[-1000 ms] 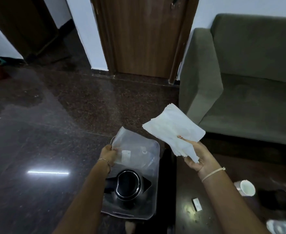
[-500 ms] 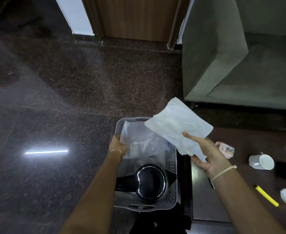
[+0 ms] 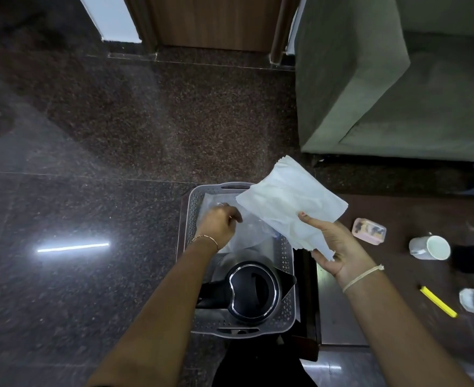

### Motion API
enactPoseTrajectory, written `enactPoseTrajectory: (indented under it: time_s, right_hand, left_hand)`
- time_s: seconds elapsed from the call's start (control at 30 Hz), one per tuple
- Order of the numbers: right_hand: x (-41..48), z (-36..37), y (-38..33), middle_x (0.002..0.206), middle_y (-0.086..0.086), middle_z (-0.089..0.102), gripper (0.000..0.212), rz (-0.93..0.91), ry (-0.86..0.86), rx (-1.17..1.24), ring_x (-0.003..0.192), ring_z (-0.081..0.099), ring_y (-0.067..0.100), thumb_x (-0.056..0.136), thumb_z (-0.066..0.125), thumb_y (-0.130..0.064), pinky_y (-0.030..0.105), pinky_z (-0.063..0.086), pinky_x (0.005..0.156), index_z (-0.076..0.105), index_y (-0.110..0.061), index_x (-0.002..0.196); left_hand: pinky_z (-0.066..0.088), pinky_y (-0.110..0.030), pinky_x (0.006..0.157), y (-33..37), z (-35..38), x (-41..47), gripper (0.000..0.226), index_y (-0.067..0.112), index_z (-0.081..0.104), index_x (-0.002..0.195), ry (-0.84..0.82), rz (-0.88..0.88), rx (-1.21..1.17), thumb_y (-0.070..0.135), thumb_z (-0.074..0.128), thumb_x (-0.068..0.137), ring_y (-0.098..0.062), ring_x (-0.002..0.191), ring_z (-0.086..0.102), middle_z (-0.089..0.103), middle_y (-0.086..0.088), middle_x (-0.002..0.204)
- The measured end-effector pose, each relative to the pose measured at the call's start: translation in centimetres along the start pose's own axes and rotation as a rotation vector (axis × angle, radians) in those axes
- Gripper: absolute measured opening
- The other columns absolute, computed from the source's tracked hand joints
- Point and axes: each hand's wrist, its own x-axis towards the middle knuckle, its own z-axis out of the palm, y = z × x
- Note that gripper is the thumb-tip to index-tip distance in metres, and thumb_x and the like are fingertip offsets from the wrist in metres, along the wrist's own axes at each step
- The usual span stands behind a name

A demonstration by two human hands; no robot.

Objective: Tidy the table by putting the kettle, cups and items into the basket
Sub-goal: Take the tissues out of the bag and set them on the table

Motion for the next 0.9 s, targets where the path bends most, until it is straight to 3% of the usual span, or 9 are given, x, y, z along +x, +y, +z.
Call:
enactPoseTrajectory:
  time_s: [0.2,0.3,0.4,0.47,0.53,0.6,0.67,0.8,0.9]
  right_hand:
    - [-0.1,-1.0,0.1,0.089,0.007,0.078,0.02,-0.011,0.0,0.046,0.074,0.076,0.021,0.087,0.066,-0.001,0.028,0.057,0.051,0.068,-0.01,0.106]
    - [-0.3,-1.5,0.2,0.088,0.006,0.078,0.023,-0.011,0.011,0.057,0.072,0.075,0.021,0.087,0.066,-0.001,0.027,0.057,0.049,0.067,-0.009,0.109]
    - [-0.4,-1.9,0.2,0.084,0.007,0.078,0.022,-0.012,0.01,0.067,0.069,0.075,0.022,0.088,0.065,0.0,0.029,0.056,0.047,0.066,-0.007,0.108]
    - [-1.0,-1.9,-0.1,0.08,0.007,0.077,0.017,-0.008,0.004,0.047,0.065,0.075,0.021,0.088,0.066,-0.001,0.03,0.056,0.044,0.067,-0.008,0.104]
    - [-1.7,-1.8,-0.5,0.086,0.009,0.078,0.021,-0.022,-0.013,0.008,0.071,0.075,0.023,0.087,0.067,-0.002,0.031,0.057,0.048,0.067,-0.005,0.108]
    - [-2.6,-1.9,-1.2,0.097,0.013,0.076,0.029,-0.065,-0.023,-0.044,0.082,0.075,0.028,0.085,0.068,-0.002,0.035,0.059,0.056,0.066,-0.002,0.114]
    - [-3.8,-2.1,-2.4,0.103,0.014,0.075,0.03,-0.133,-0.042,-0.081,0.089,0.074,0.029,0.083,0.07,0.0,0.039,0.06,0.062,0.067,-0.003,0.113]
    - [-7.2,-3.0,-5.6,0.102,0.011,0.076,0.03,-0.253,-0.105,-0.148,0.091,0.074,0.025,0.081,0.073,-0.004,0.033,0.059,0.062,0.068,-0.007,0.11]
    - [-9.6,-4.8,-8.1,0.101,0.011,0.076,0.029,-0.343,-0.122,-0.155,0.092,0.074,0.025,0.081,0.074,-0.011,0.03,0.059,0.064,0.069,-0.007,0.11]
  left_hand:
    - [0.039,-0.035,0.103,1.0,2.0,0.7,0.042,0.015,0.062,0.124,-0.531,-0.25,-0.067,0.036,0.036,0.099,-0.03,0.12,0.053,0.059,-0.013,0.132]
    - [0.029,-0.033,0.108,1.1,2.3,1.1,0.05,0.017,0.057,0.132,-0.647,-0.297,-0.103,0.035,0.022,0.102,-0.028,0.133,0.042,0.046,-0.011,0.147]
    - [0.036,-0.036,0.105,2.1,1.7,1.2,0.05,0.013,0.06,0.124,-0.54,-0.362,-0.269,0.035,0.021,0.103,-0.029,0.125,0.048,0.05,-0.013,0.144]
    - [0.042,-0.034,0.087,4.0,0.3,1.3,0.039,0.018,0.063,0.106,-0.341,-0.442,-0.506,0.038,0.03,0.101,-0.023,0.103,0.058,0.058,-0.015,0.134]
    - [0.046,-0.035,0.085,6.4,-1.9,2.0,0.042,0.02,0.065,0.109,-0.249,-0.503,-0.795,0.051,0.038,0.096,-0.019,0.097,0.061,0.063,-0.011,0.127]
    - [0.052,-0.037,0.081,9.0,-4.5,2.7,0.069,0.013,0.061,0.124,-0.334,-0.503,-0.986,0.068,0.045,0.084,-0.025,0.1,0.065,0.068,-0.01,0.114]
    - [0.054,-0.034,0.071,11.9,-6.8,2.4,0.079,0.011,0.064,0.121,-0.482,-0.432,-1.021,0.073,0.055,0.072,-0.024,0.088,0.07,0.073,-0.01,0.098]
    - [0.059,-0.033,0.072,17.0,-8.6,-0.1,0.043,0.011,0.074,0.102,-0.477,-0.251,-0.857,0.045,0.074,0.076,-0.022,0.087,0.073,0.076,-0.008,0.097]
    - [0.061,-0.036,0.074,20.1,-8.2,-2.2,0.036,0.003,0.07,0.106,-0.398,-0.176,-0.862,0.026,0.077,0.078,-0.024,0.089,0.072,0.075,-0.012,0.101]
